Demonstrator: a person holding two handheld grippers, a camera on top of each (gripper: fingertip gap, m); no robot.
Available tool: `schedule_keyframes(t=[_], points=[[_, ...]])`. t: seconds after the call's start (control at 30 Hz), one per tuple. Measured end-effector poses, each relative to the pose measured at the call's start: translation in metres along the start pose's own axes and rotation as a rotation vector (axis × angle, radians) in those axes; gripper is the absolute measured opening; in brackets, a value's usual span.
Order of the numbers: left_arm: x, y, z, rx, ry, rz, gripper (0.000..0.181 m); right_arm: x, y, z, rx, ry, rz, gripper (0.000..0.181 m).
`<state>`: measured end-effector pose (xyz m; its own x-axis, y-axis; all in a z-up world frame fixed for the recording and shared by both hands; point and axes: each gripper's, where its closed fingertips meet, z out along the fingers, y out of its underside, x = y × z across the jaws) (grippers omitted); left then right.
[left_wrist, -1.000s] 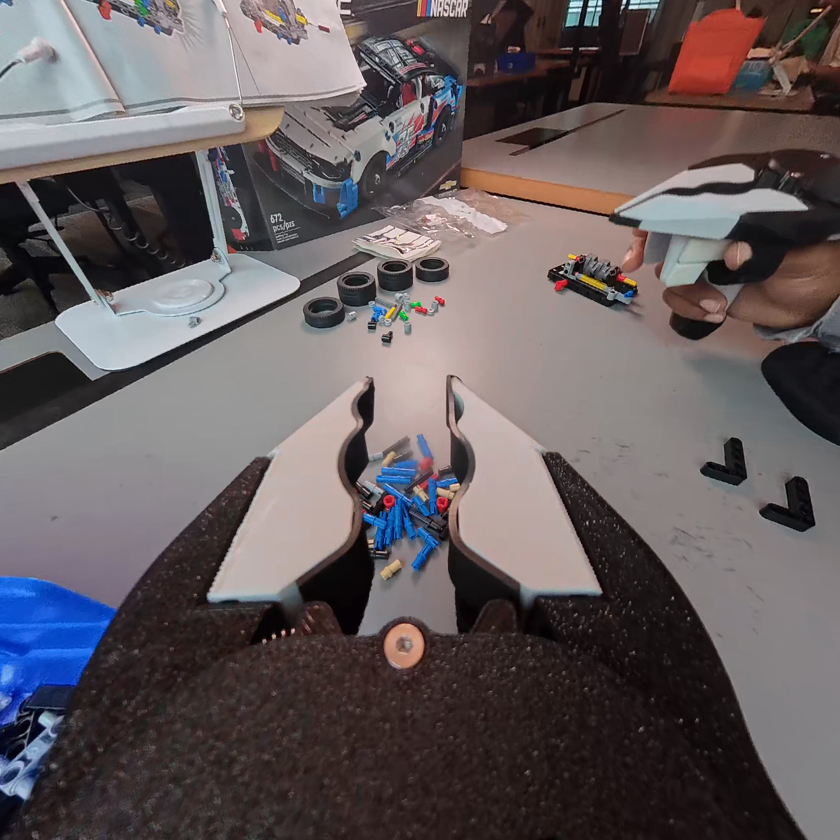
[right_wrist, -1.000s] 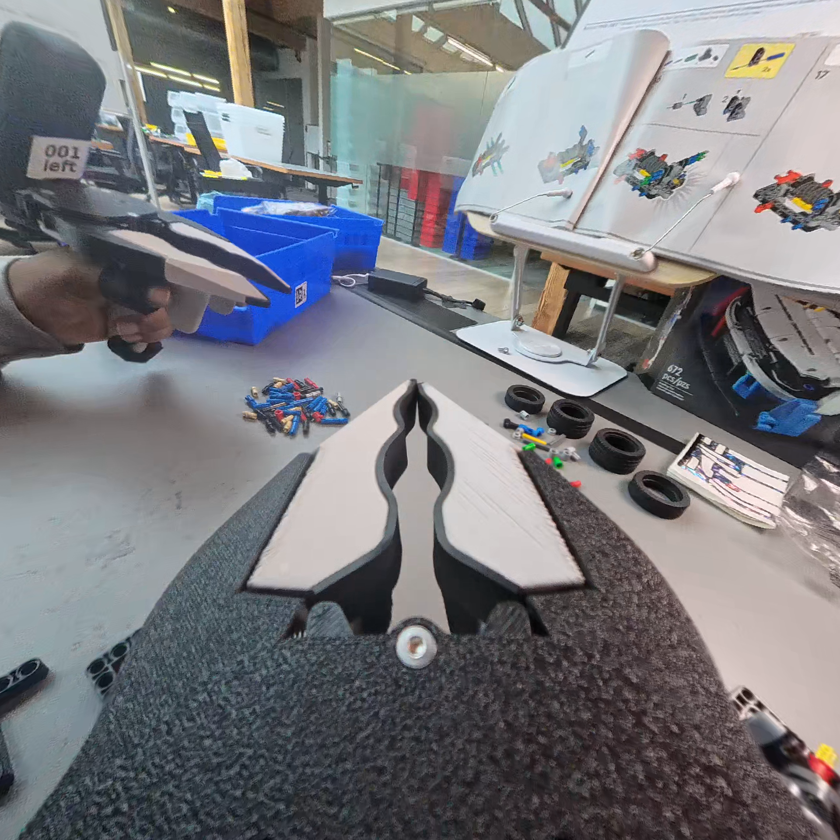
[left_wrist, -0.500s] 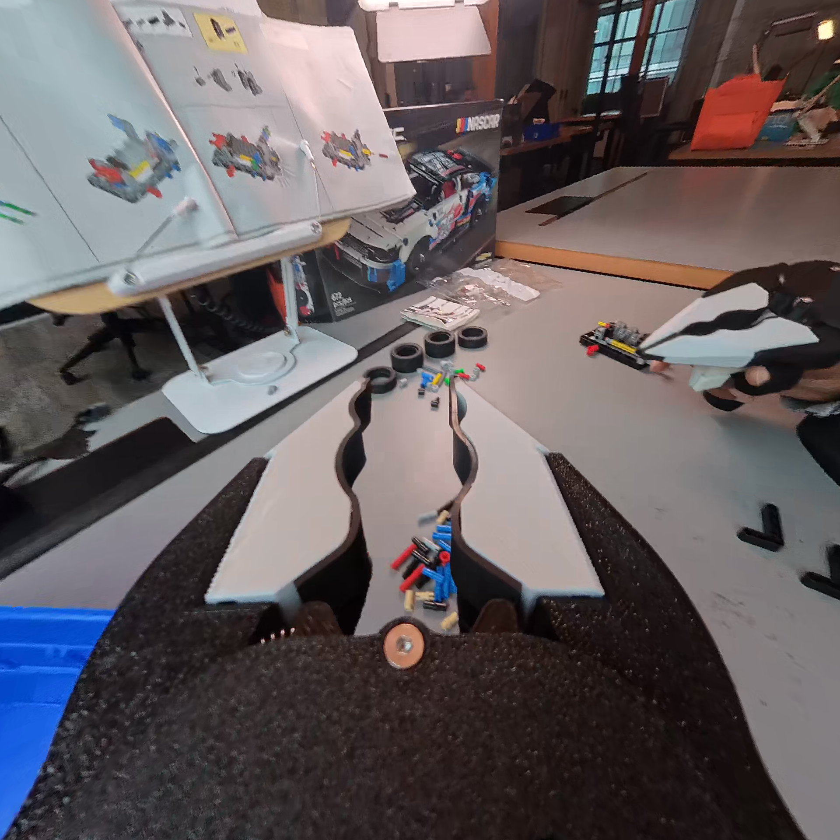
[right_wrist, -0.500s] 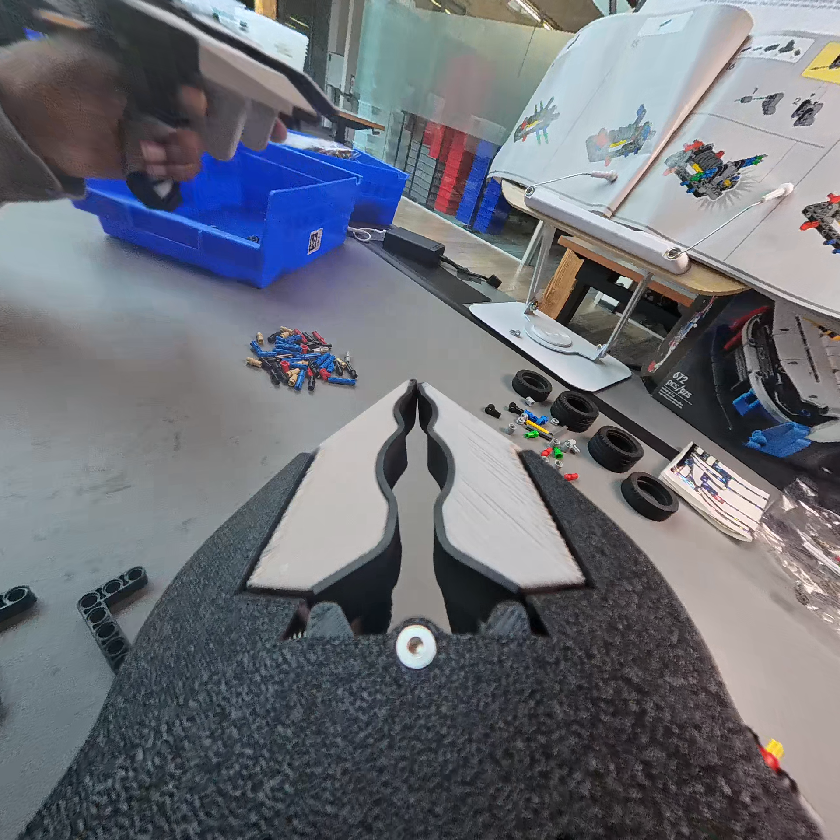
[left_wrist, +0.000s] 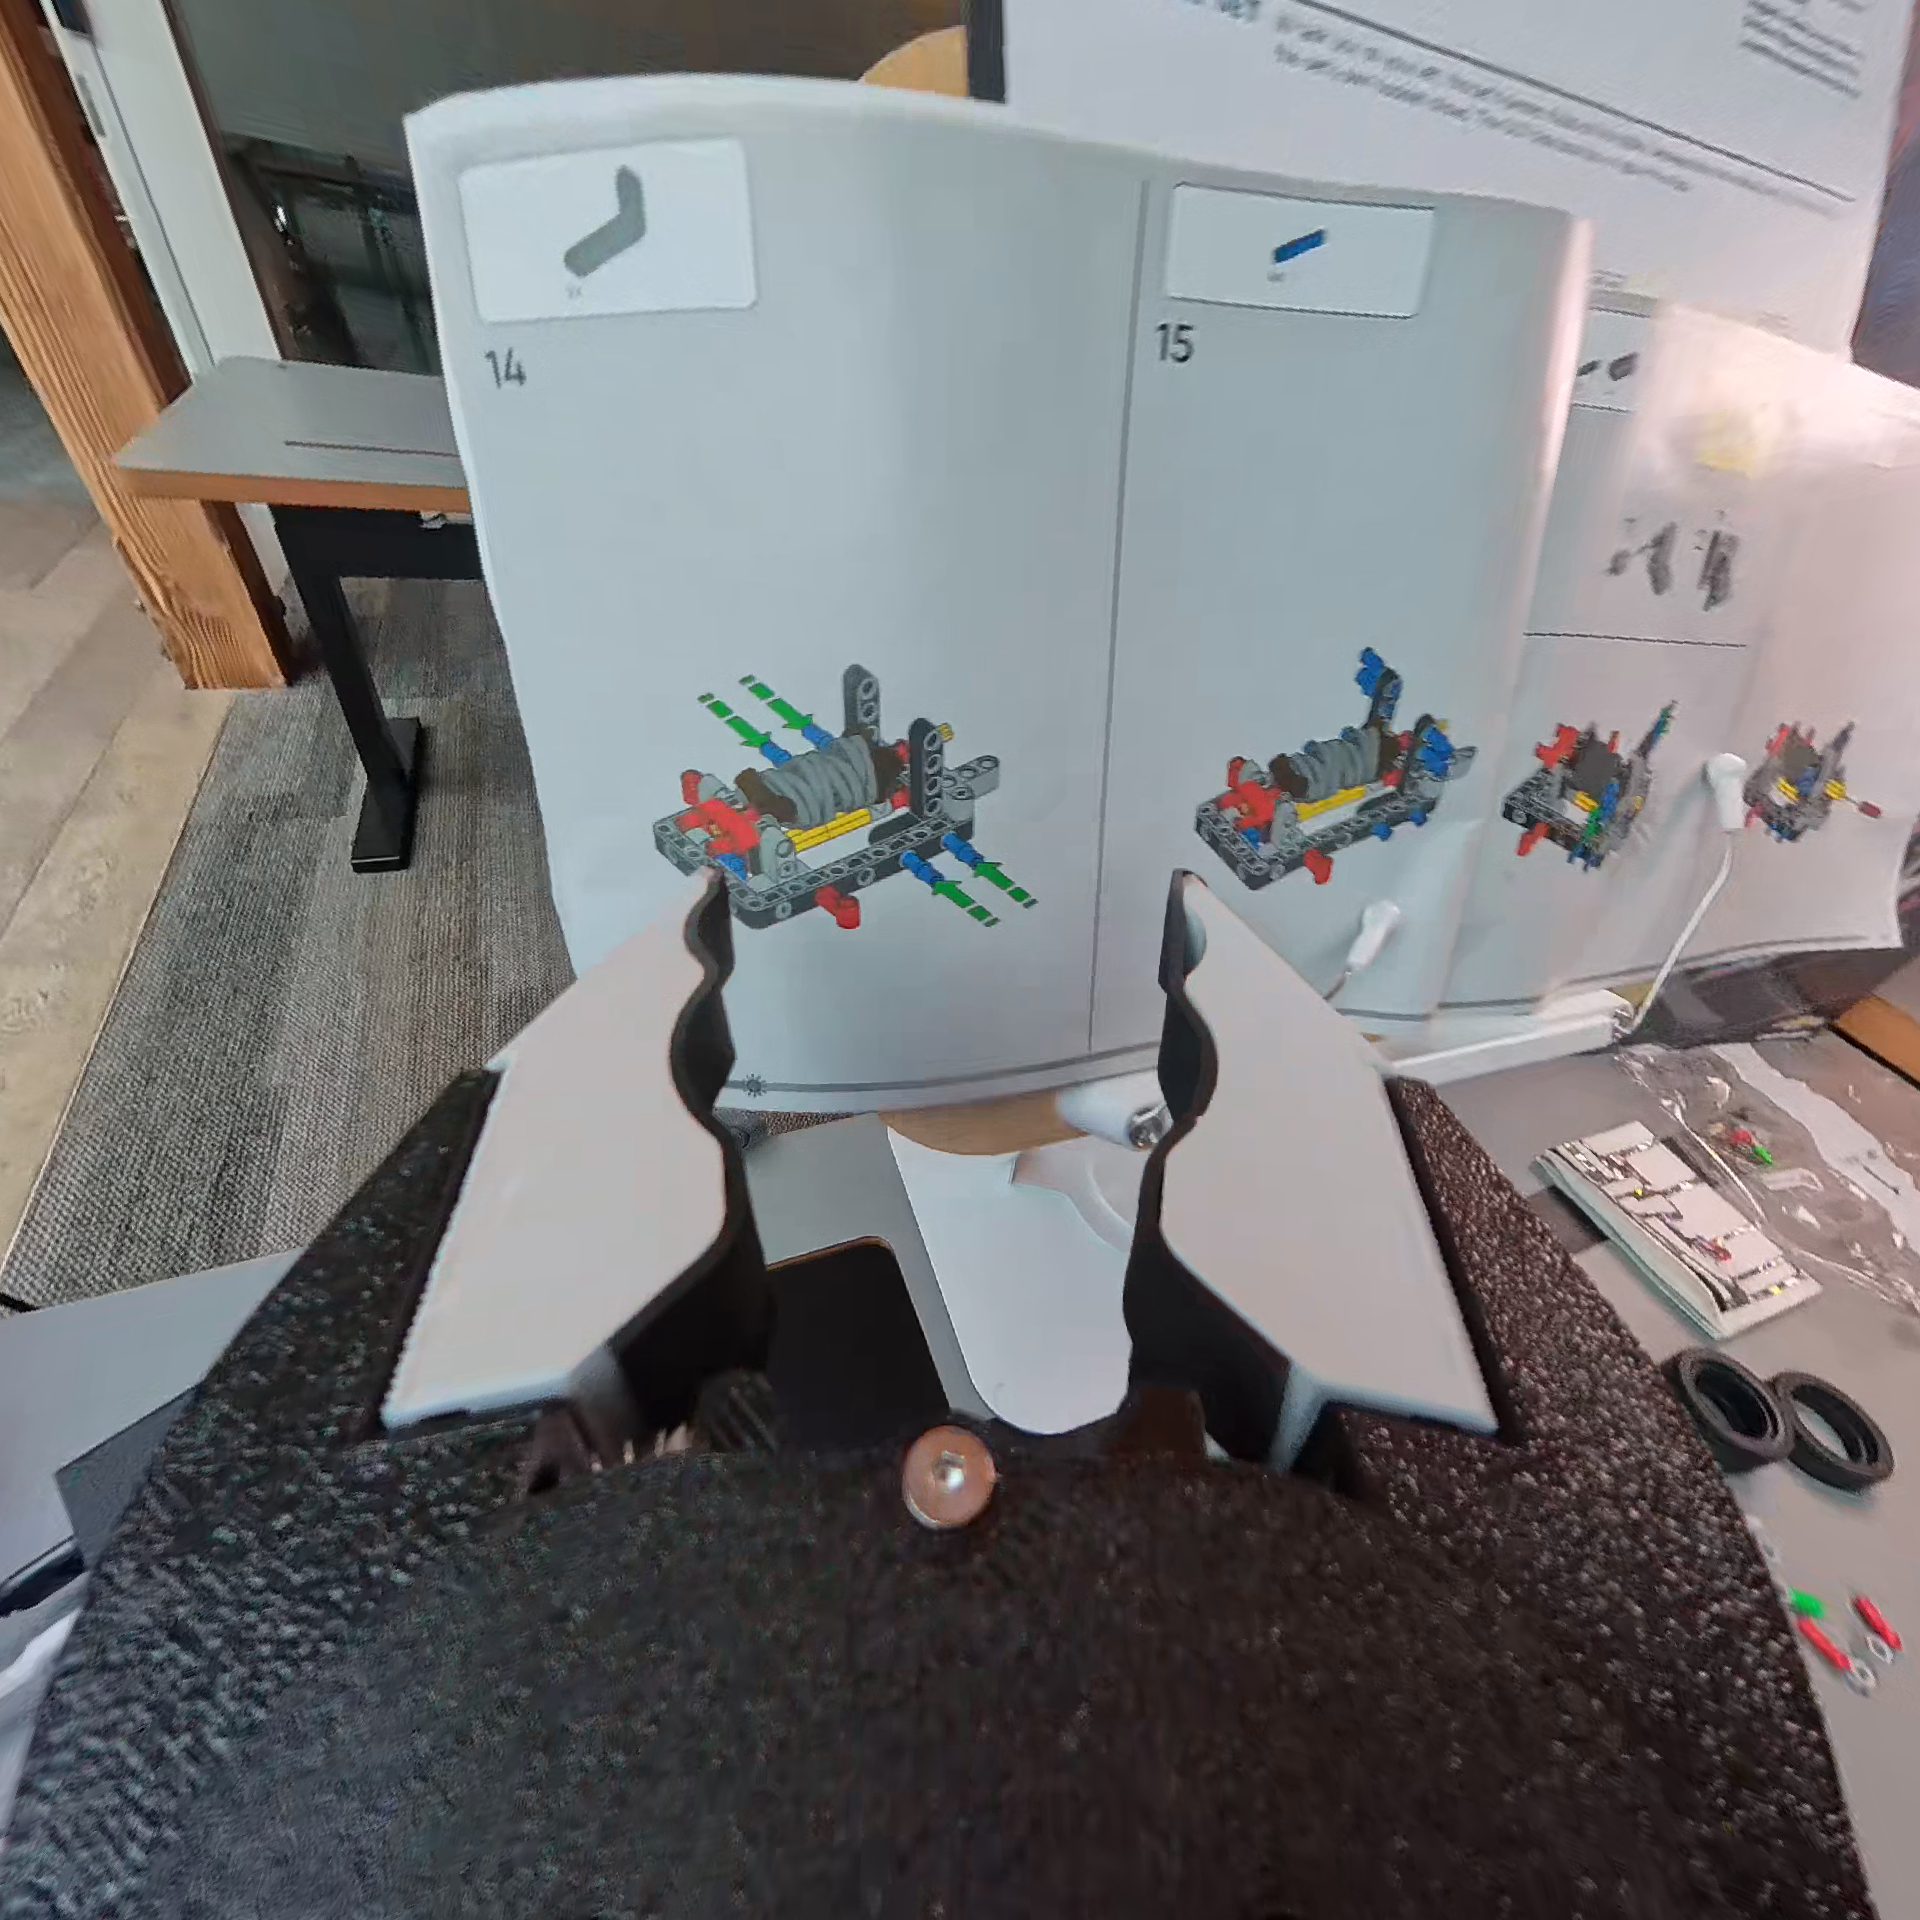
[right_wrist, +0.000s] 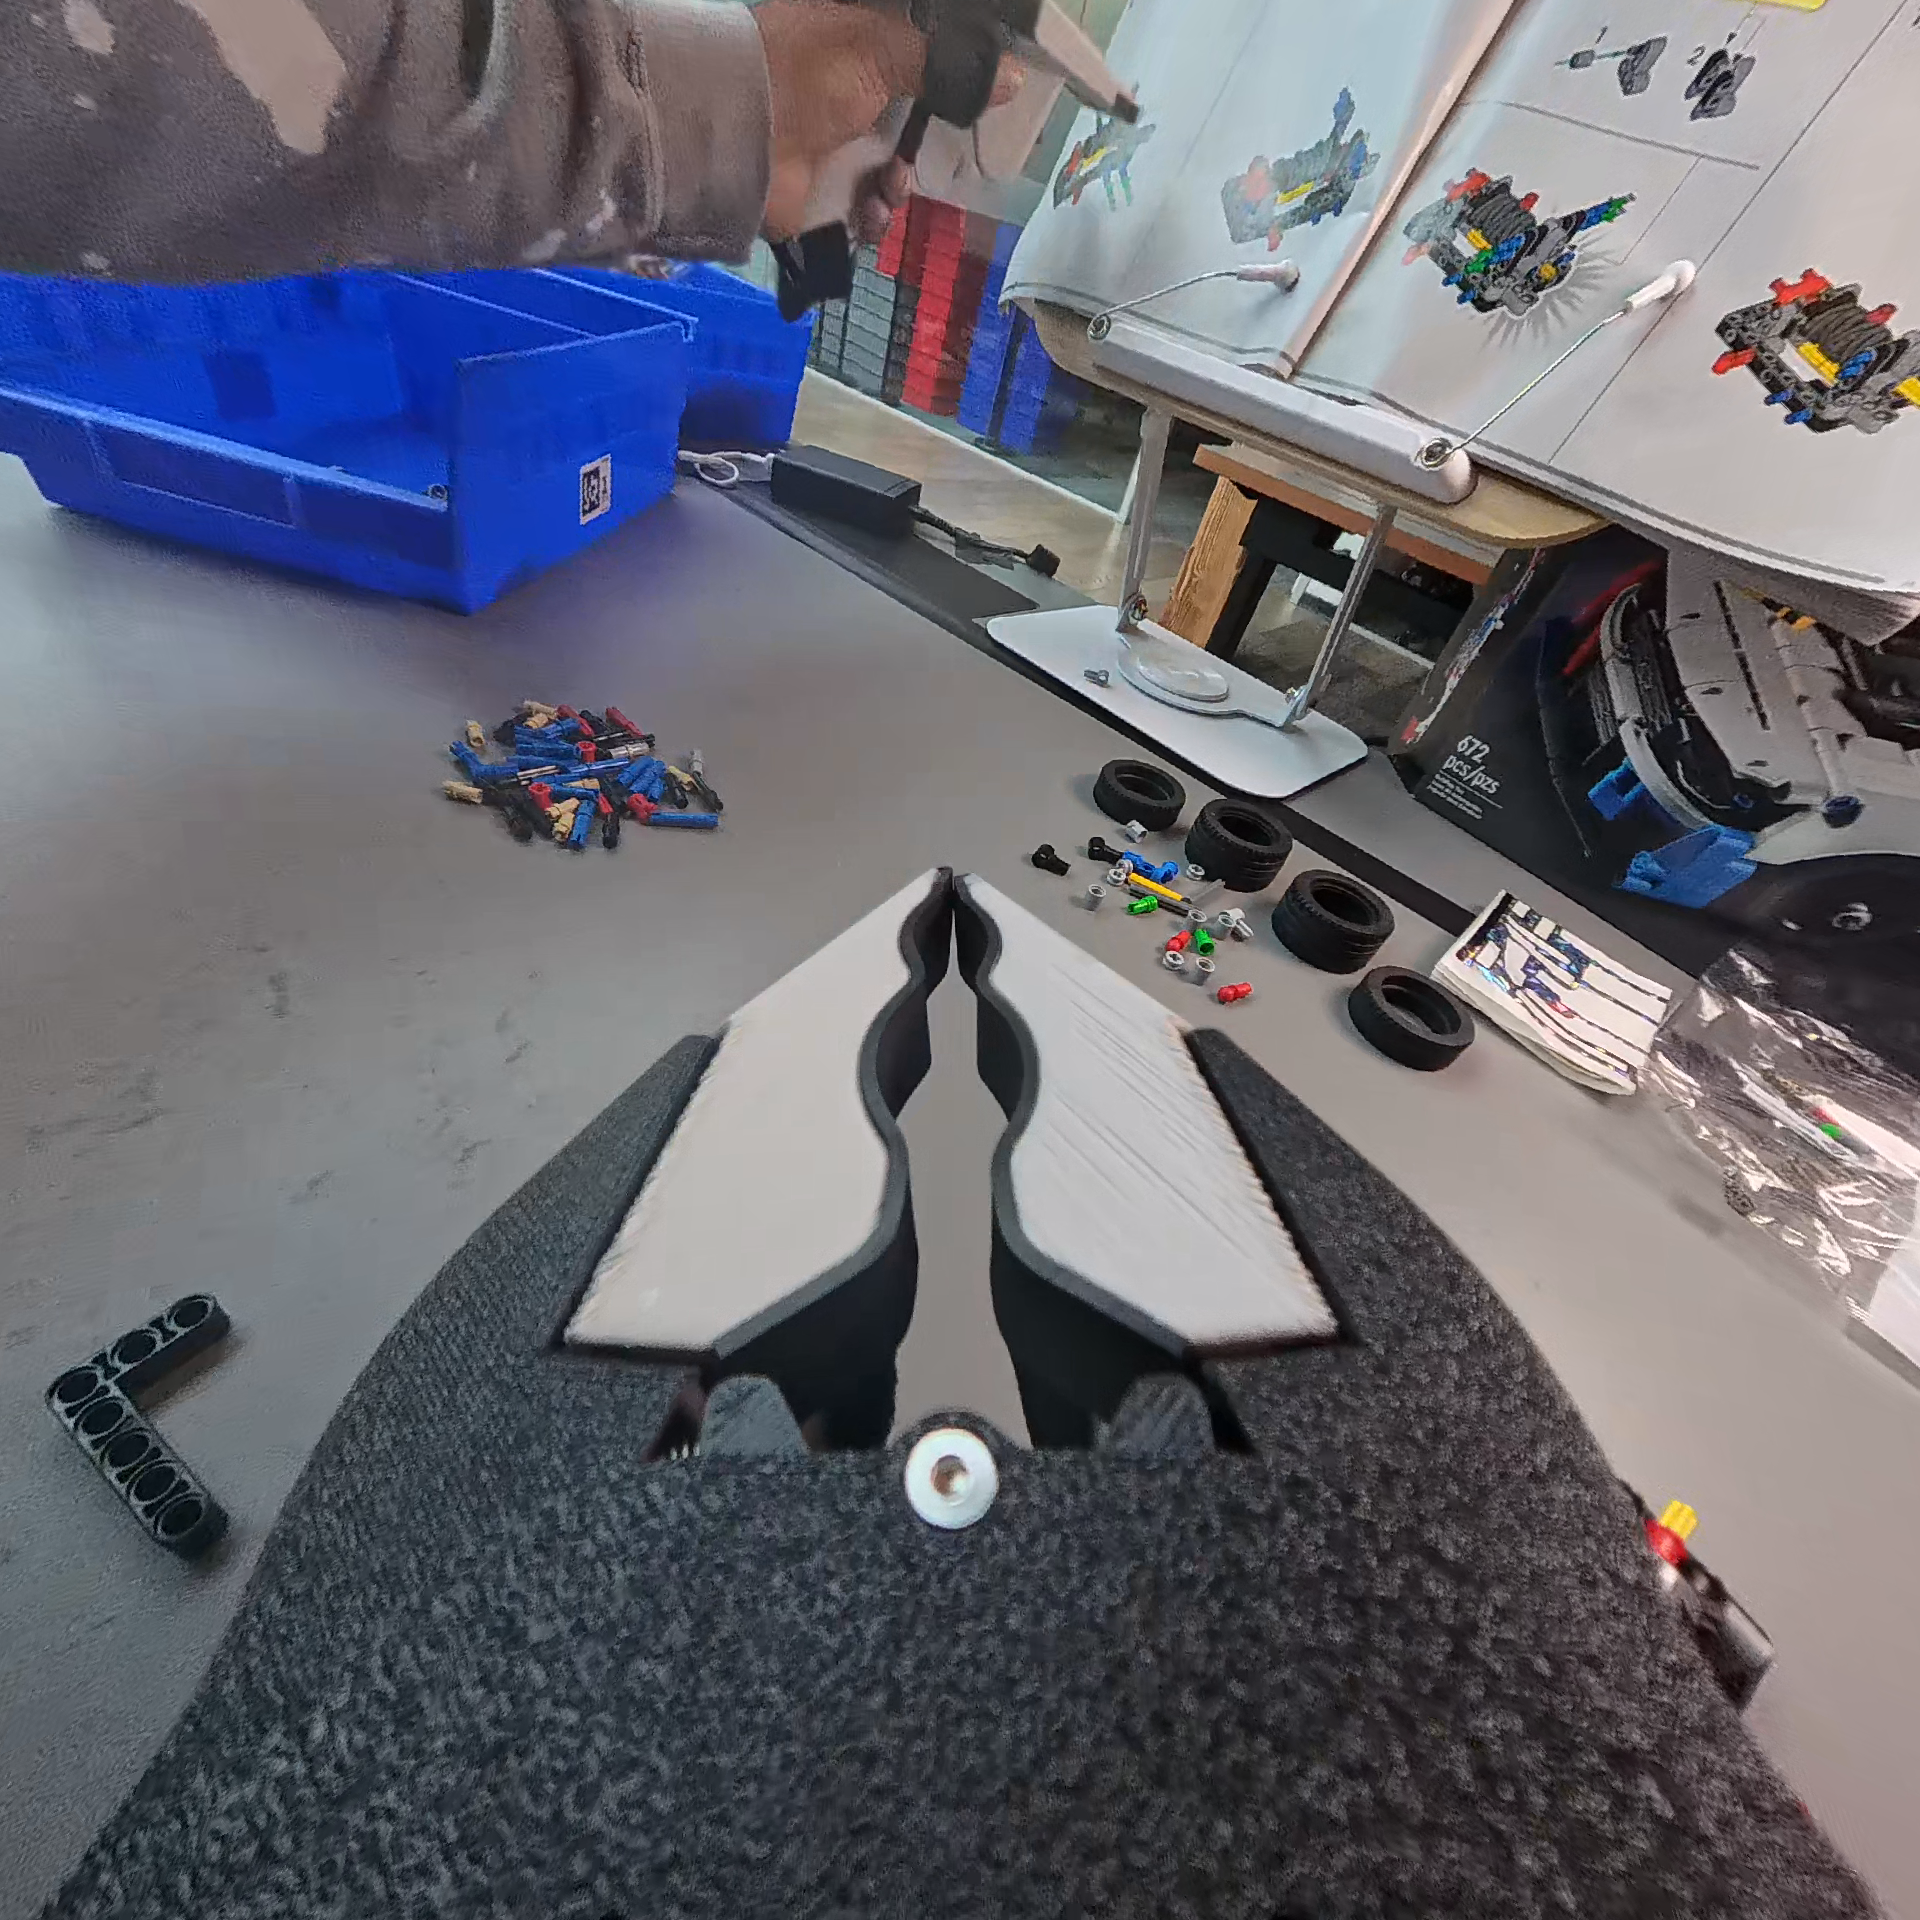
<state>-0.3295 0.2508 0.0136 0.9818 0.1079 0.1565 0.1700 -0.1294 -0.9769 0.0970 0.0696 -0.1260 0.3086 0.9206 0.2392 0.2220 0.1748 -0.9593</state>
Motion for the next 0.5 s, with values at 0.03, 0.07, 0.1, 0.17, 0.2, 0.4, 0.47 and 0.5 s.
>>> schedule_keyframes(t=[0.03, 0.07, 0.1, 0.17, 0.2, 0.4, 0.47, 0.5], points=[[-0.005, 0.003, 0.008, -0.002, -0.018, -0.009, 0.084, 0.001, 0.002, 0.001, -0.006, -0.002, 0.005, 0.000], [-0.010, 0.007, 0.015, -0.008, -0.037, -0.007, 0.086, 0.001, 0.003, 0.002, -0.011, -0.004, 0.011, 0.000], [-0.014, 0.010, 0.021, -0.017, -0.051, -0.003, 0.087, 0.001, 0.005, 0.003, -0.017, -0.008, 0.019, 0.000], [-0.016, 0.019, 0.029, -0.043, -0.057, 0.002, 0.083, 0.000, 0.008, 0.005, -0.028, -0.017, 0.029, 0.000], [-0.016, 0.021, 0.031, -0.043, -0.058, 0.003, 0.080, -0.001, 0.010, 0.006, -0.033, -0.021, 0.032, 0.000], [-0.003, 0.012, 0.021, 0.049, -0.080, 0.054, 0.045, 0.000, 0.013, 0.010, -0.049, -0.027, 0.045, 0.000], [0.003, 0.006, 0.014, 0.086, -0.082, 0.095, 0.023, 0.000, 0.012, 0.010, -0.046, -0.028, 0.046, 0.000], [0.005, 0.002, 0.011, 0.101, -0.088, 0.111, 0.023, 0.000, 0.012, 0.010, -0.045, -0.028, 0.045, 0.000]])
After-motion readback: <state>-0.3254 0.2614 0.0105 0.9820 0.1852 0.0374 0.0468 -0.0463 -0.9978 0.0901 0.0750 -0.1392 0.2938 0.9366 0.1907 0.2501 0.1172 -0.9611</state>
